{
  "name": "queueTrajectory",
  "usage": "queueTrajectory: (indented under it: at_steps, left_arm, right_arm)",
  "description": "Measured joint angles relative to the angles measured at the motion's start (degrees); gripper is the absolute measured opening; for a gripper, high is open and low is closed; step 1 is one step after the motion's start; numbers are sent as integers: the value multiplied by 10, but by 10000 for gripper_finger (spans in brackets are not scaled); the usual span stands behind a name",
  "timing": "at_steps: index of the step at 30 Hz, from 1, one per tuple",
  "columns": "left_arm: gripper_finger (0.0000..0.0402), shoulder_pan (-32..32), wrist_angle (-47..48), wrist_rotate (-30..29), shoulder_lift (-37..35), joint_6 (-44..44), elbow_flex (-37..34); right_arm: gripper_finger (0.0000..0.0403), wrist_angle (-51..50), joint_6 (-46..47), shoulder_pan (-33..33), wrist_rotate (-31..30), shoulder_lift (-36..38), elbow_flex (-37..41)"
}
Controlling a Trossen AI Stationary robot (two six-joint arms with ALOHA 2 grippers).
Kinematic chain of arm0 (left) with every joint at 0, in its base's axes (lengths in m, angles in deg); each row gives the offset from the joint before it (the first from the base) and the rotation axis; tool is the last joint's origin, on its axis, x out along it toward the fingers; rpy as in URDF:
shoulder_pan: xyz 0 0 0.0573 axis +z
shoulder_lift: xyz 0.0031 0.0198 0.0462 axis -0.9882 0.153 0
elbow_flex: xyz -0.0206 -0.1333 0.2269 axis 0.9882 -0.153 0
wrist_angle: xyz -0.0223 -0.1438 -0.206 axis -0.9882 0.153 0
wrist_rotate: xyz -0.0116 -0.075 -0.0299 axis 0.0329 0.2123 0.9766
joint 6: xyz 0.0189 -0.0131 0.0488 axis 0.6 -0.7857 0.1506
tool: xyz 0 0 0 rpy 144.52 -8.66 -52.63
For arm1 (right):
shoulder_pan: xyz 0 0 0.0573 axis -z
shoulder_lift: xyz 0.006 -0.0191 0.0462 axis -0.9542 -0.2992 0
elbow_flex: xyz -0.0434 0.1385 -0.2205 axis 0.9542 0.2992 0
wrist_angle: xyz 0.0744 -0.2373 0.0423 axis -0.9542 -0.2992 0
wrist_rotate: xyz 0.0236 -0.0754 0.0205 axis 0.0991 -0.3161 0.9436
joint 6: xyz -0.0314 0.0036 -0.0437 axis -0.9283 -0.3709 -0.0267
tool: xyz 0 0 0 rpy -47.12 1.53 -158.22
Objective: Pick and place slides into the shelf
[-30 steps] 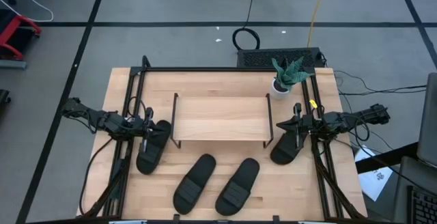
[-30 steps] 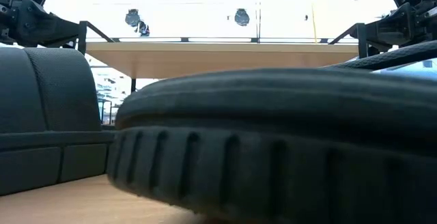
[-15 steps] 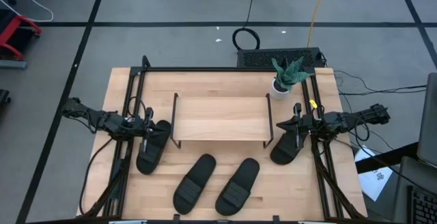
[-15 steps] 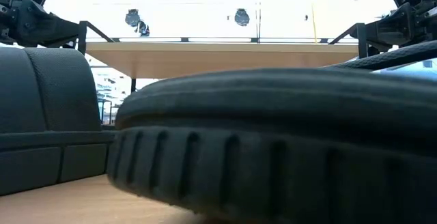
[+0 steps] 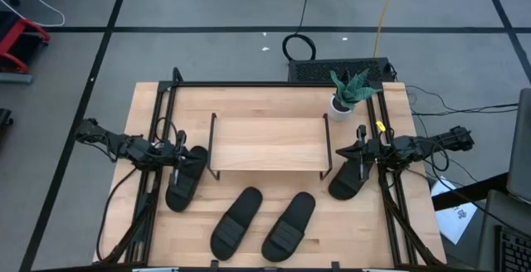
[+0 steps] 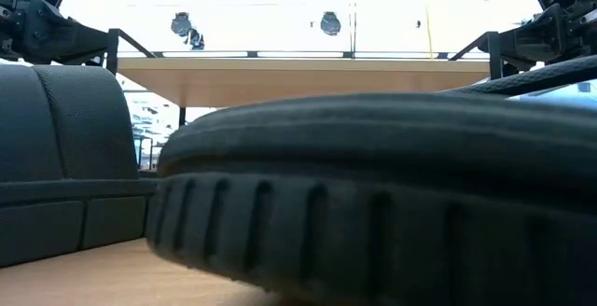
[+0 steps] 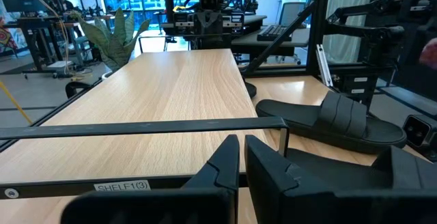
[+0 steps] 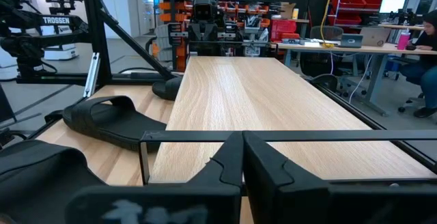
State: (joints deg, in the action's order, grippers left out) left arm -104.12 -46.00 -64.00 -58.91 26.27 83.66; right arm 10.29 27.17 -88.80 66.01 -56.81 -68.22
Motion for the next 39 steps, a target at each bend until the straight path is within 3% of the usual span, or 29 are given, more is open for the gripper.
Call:
queueTrajectory:
  at_steps: [17,28,30,34,39]
  left_arm:
    - [26,0,-9,0,0,-1,0]
    - [26,0,-134,-10,0,-28,0]
    - [26,0,-143,-14,0,2,0]
    - [26,2,-195,-77,0,97,7]
    - [26,2,-102,-137,0,161,100]
  right_arm:
    - [0,0,0,0,0,0,0]
    - [0,2,0,0,0,0,0]
    - [0,2,-5,0,0,0,0]
    - [0,0,-63,0,0,0,0]
    - [0,2,-80,0,0,0,0]
